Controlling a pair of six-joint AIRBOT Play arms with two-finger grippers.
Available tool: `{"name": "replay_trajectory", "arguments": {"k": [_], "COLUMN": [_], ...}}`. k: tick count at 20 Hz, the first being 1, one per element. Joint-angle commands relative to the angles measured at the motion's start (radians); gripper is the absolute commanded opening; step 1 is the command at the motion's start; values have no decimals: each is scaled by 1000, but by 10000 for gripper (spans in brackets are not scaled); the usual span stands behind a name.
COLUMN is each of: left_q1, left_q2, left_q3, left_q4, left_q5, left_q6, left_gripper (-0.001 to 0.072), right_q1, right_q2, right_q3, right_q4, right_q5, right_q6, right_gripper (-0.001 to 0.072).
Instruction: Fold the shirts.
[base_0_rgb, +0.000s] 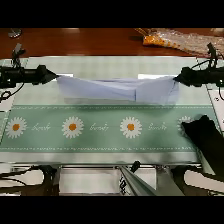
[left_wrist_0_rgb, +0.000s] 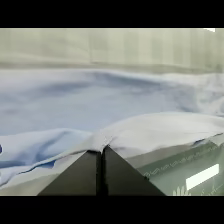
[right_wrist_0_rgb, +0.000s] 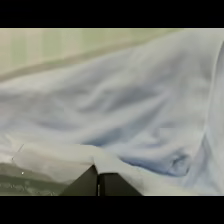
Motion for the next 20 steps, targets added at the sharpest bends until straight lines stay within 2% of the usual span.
{"name": "replay_trajectory", "arguments": {"k": [1, 6, 12, 13, 14, 15, 16, 17, 18, 20], "left_q1": [-31, -38, -37, -37, -37, -37, -37, -35, -29, -14], "left_q2": [-120, -248, -308, -312, -316, -318, -317, -315, -313, -313], "left_q3": [110, 175, 175, 174, 174, 175, 175, 175, 180, 210], "left_q4": [-7, -8, 56, 57, 58, 67, 87, 108, 127, 191], "left_q5": [47, 46, 6, 0, -9, -21, -31, -46, -72, -165], "left_q6": [-63, -103, -102, -102, -102, -102, -103, -103, -103, -103], "left_gripper": [17, 16, 21, 73, 191, 332, 424, 505, 559, 562], "right_q1": [9, 106, 87, 78, 70, 66, 63, 58, 54, 35], "right_q2": [-135, -307, -338, -338, -338, -338, -337, -333, -320, -283], "right_q3": [138, 274, 274, 274, 274, 274, 274, 274, 274, 274], "right_q4": [58, 42, -196, -206, -208, -206, -203, -203, -207, -263], "right_q5": [-77, -122, -121, -115, -113, -114, -113, -111, -111, -113], "right_q6": [4, 6, 117, 121, 120, 121, 121, 118, 102, 84], "right_gripper": [17, 18, 18, 18, 22, 105, 241, 346, 403, 431]}}
